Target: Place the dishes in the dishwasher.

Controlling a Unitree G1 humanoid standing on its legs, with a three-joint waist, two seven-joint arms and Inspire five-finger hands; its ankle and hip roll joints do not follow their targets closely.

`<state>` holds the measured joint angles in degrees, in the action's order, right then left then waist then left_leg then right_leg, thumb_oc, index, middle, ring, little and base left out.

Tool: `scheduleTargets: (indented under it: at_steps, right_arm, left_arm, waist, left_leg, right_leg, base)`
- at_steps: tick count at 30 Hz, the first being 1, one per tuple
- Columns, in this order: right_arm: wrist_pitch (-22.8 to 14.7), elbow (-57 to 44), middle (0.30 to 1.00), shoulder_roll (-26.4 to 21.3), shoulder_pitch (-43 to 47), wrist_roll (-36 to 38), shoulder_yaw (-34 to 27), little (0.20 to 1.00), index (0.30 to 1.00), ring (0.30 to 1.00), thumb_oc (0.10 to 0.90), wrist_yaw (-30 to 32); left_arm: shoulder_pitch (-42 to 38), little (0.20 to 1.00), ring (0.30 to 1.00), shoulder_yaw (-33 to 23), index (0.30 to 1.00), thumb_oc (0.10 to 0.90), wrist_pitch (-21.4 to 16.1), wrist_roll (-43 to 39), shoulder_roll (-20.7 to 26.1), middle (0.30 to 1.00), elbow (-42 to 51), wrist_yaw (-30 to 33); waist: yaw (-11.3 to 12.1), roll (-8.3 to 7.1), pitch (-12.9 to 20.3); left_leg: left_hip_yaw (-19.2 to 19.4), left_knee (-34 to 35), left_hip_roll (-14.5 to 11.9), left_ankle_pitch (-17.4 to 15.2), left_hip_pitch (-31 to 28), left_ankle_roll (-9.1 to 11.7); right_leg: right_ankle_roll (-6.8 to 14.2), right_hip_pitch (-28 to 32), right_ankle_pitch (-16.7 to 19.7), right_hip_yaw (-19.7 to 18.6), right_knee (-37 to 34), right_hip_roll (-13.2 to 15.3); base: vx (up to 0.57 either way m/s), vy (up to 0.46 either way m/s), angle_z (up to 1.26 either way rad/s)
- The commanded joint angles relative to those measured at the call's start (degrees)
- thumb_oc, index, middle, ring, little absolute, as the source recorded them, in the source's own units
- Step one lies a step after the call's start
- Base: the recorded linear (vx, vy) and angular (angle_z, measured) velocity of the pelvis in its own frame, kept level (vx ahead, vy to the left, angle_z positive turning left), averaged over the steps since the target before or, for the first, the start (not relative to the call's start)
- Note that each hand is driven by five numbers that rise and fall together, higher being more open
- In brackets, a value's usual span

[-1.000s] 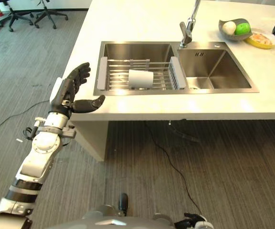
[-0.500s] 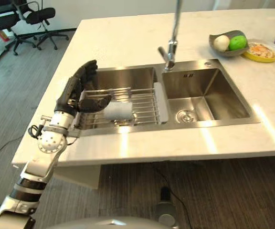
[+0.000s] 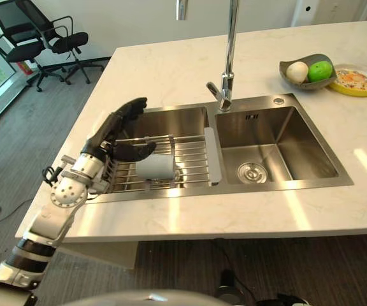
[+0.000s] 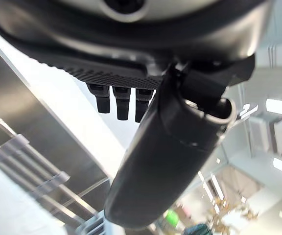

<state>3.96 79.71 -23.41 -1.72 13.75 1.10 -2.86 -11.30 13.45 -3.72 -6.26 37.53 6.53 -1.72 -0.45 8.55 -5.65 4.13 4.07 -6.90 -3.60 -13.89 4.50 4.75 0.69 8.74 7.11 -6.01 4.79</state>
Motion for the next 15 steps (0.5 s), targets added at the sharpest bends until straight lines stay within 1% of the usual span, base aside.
scheduleTargets:
  at_steps: [1, 3, 5, 8, 9, 10, 11, 13, 14, 15]
  right_arm:
    - [1.36, 4.19, 0.900, 0.05, -0.25, 1.26, -0.17, 0.900, 0.900, 0.900, 0.800, -1.19]
    - [1.11, 4.18, 0.900, -0.32, 0.12, 1.36, -0.05, 0.900, 0.900, 0.900, 0.800, -1.57]
    - [0.96, 3.86, 0.900, -0.30, -0.14, 1.10, 0.54, 0.900, 0.900, 0.900, 0.800, -2.16]
    - [0.89, 3.62, 0.900, -0.42, 0.01, 1.09, 0.67, 0.900, 0.900, 0.900, 0.800, -2.25]
    - [0.76, 3.47, 0.900, -0.28, 0.15, 1.38, 0.80, 0.900, 0.900, 0.900, 0.800, -2.29]
    - [0.76, 3.48, 0.900, -0.26, 0.15, 1.39, 0.77, 0.900, 0.900, 0.900, 0.800, -2.28]
    - [0.76, 3.41, 0.900, -0.17, 0.19, 1.45, 0.85, 0.900, 0.900, 0.900, 0.800, -2.27]
    - [0.58, 3.37, 0.900, 0.25, 0.23, 1.70, 1.05, 0.900, 0.900, 0.900, 0.800, -2.03]
    - [0.50, 3.42, 0.900, 0.43, 0.26, 1.78, 1.33, 0.900, 0.900, 0.900, 0.800, -1.72]
    - [0.50, 3.42, 0.900, 0.48, 0.26, 1.78, 1.24, 0.900, 0.900, 0.900, 0.800, -1.70]
  left_arm:
    - [-5.51, 0.900, 0.900, -2.22, 0.900, 0.800, -3.59, -2.04, 6.11, 0.900, 3.77, -2.43]
    - [-5.49, 0.900, 0.900, -1.34, 0.900, 0.800, -3.67, -3.14, 8.31, 0.900, 4.34, -4.00]
    - [-4.73, 0.900, 0.900, -1.27, 0.900, 0.800, -3.71, -4.96, 8.19, 0.900, 4.06, -4.90]
    - [-5.07, 0.900, 0.900, -0.65, 0.900, 0.800, -3.68, -3.86, 8.23, 0.900, 2.95, -4.99]
    - [-6.07, 0.900, 0.900, -0.12, 0.900, 0.800, -3.72, -0.97, 8.76, 0.900, 2.13, -4.23]
    - [-6.17, 0.900, 0.900, -0.02, 0.900, 0.800, -3.75, -0.90, 8.74, 0.900, 2.06, -4.17]
    - [-6.68, 0.900, 0.900, 0.15, 0.900, 0.800, -3.87, 1.00, 9.08, 0.900, 1.84, -3.62]
    - [-8.29, 0.900, 0.900, 0.84, 0.900, 0.800, -4.24, 6.27, 9.48, 0.900, 1.33, -1.82]
    - [-9.85, 0.900, 0.900, 1.90, 0.900, 0.800, -4.46, 10.14, 9.77, 0.900, 1.21, -0.89]
    - [-10.06, 0.900, 0.900, 2.11, 0.900, 0.800, -4.50, 10.23, 9.74, 0.900, 1.07, -0.80]
  waist:
    - [0.26, -5.00, -0.82]
    - [0.49, -4.74, -0.86]
    - [0.39, -4.66, -0.96]
    - [0.26, -4.67, -1.06]
    - [0.18, -4.63, -1.08]
    - [0.20, -4.65, -1.10]
    - [0.20, -4.68, -1.12]
    - [0.10, -4.76, -1.08]
    - [-0.22, -4.80, -1.02]
    - [-0.12, -4.87, -0.97]
  left_leg:
    - [-1.44, 0.93, 2.54, -1.77, 0.43, -0.60]
    - [-1.51, 0.93, 2.66, -1.70, 0.47, -0.52]
    - [-1.39, 0.93, 2.84, -1.82, 0.44, -0.52]
    - [-1.30, 0.93, 2.90, -1.82, 0.46, -0.53]
    - [-1.36, 0.93, 2.92, -1.85, 0.46, -0.54]
    - [-1.37, 0.93, 2.92, -1.85, 0.46, -0.54]
    - [-1.33, 0.93, 2.95, -1.86, 0.47, -0.54]
    - [-1.23, 0.93, 2.99, -1.89, 0.47, -0.54]
    - [-1.12, 0.93, 3.02, -1.94, 0.52, -0.56]
    - [-1.11, 0.93, 3.08, -1.87, 0.62, -0.57]
  right_leg:
    - [6.22, 5.20, -5.66, 1.67, 1.01, 3.95]
    - [6.23, 5.33, -5.62, 1.81, 1.01, 4.08]
    - [6.26, 5.33, -5.50, 1.61, 1.01, 4.20]
    - [6.26, 5.31, -5.45, 1.63, 1.01, 4.25]
    - [6.26, 5.31, -5.44, 1.68, 1.01, 4.31]
    - [6.26, 5.32, -5.44, 1.69, 1.01, 4.32]
    - [6.26, 5.30, -5.47, 1.70, 1.01, 4.32]
    - [6.25, 5.25, -5.42, 1.62, 1.01, 4.29]
    - [6.29, 5.19, -5.43, 1.52, 1.01, 4.26]
    - [6.30, 5.08, -5.39, 1.50, 1.01, 4.31]
  base:
    - [0.00, 0.001, 0.08]
    - [-0.01, -0.001, 0.11]
    - [-0.01, -0.007, 0.10]
    - [0.00, -0.002, -0.02]
    - [-0.01, -0.006, -0.08]
    - [-0.01, -0.009, -0.06]
    - [-0.01, -0.008, -0.03]
    - [0.00, 0.000, 0.00]
    - [0.00, 0.000, 0.00]
    - [-0.04, -0.012, -0.01]
